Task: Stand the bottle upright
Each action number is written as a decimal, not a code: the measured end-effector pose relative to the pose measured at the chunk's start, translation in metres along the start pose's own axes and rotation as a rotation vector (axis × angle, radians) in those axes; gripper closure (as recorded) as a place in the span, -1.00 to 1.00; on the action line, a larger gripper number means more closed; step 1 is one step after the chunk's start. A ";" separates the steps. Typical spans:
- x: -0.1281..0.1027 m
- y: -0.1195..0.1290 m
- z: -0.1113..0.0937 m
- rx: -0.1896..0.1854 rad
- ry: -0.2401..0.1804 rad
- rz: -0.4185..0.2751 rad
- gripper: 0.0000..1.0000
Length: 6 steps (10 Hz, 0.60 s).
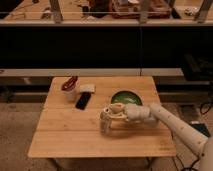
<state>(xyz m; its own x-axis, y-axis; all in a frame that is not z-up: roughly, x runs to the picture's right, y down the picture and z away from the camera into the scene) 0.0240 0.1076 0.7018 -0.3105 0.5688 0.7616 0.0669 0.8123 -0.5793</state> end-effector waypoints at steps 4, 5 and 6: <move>0.002 0.002 0.004 -0.027 0.024 0.001 -0.60; 0.003 0.002 0.005 -0.030 0.028 0.001 -0.60; 0.003 0.002 0.005 -0.031 0.028 0.000 -0.60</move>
<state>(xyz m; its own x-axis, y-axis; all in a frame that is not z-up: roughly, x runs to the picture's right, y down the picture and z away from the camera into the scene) 0.0187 0.1101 0.7016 -0.2834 0.5721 0.7696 0.0964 0.8155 -0.5707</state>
